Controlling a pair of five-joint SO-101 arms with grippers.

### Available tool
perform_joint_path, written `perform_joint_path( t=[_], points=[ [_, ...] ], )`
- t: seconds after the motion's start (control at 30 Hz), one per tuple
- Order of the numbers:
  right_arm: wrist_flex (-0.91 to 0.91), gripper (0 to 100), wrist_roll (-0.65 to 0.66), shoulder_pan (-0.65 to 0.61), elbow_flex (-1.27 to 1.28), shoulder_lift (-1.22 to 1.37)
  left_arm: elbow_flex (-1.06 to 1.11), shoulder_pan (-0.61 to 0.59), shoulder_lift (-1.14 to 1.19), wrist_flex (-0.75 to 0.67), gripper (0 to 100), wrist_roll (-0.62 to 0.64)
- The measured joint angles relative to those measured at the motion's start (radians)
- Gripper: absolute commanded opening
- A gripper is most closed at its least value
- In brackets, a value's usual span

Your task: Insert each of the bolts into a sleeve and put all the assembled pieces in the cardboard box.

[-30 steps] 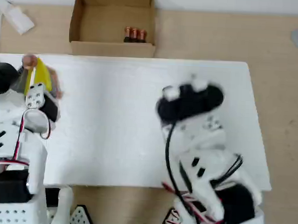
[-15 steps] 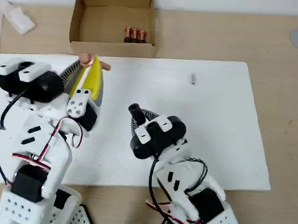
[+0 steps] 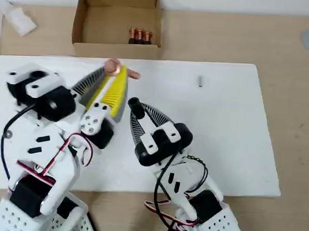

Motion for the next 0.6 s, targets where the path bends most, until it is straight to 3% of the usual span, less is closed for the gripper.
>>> perform_joint_path(
  t=[0.2,0.4,0.6],
  points=[
    [-0.054,0.9,0.000,0.000,0.006,0.000,-0.015,0.002,0.000,0.052,1,-0.041],
    [-0.054,0.9,0.000,0.000,0.006,0.000,-0.143,0.002,0.005,0.267,1,-0.143],
    [-0.054,0.9,0.000,0.000,0.006,0.000,-0.351,0.002,0.163,0.474,1,-0.126]
  ],
)
